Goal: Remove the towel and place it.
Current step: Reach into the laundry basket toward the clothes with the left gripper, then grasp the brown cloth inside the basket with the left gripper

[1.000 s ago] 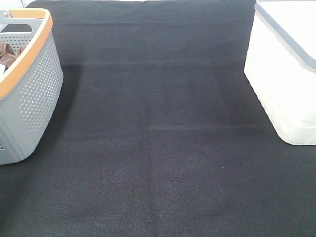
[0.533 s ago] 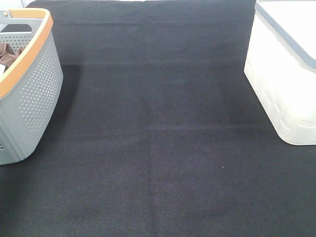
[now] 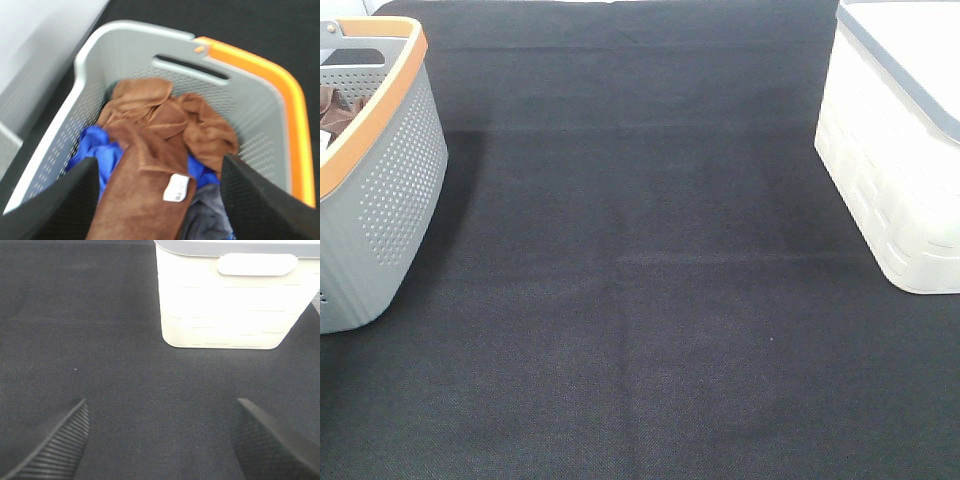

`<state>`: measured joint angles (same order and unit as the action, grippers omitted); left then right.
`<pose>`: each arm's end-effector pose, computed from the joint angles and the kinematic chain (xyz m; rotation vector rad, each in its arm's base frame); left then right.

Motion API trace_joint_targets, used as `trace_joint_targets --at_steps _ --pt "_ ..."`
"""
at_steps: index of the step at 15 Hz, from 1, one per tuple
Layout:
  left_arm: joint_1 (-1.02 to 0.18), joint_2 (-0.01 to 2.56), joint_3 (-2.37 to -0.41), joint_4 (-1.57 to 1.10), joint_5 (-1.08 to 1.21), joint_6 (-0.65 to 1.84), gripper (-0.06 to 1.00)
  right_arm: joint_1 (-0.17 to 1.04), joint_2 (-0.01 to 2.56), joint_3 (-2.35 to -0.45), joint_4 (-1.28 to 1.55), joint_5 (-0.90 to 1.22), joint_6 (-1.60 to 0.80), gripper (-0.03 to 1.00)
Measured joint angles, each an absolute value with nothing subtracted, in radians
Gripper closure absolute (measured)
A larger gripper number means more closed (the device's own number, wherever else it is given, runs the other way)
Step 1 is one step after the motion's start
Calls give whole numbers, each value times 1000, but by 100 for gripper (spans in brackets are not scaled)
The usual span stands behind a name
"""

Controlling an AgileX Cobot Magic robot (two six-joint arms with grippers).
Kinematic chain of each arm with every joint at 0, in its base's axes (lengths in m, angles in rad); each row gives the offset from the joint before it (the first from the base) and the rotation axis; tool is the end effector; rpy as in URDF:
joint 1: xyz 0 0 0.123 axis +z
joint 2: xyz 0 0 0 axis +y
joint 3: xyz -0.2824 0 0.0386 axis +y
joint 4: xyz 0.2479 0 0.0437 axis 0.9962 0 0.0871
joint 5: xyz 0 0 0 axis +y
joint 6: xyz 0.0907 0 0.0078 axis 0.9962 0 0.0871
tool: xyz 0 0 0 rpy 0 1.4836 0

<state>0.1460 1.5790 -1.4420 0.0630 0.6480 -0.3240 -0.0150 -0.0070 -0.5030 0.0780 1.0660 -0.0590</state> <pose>0.3578 0.0561 0.3560 -0.4920 2.2131 -0.0246 -0.0065 0.0063 0.2777 -0.0491 2.0369 0.0468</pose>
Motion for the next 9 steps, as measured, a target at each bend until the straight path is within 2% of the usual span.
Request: trace_joint_targets --at_steps 4,9 --pt "259 1723 -1545 -157 729 -274 29 -15 -7 -503 78 1066 -59 23" --pt "292 1875 -1642 -250 819 -267 29 -15 -7 -503 78 1066 -59 23"
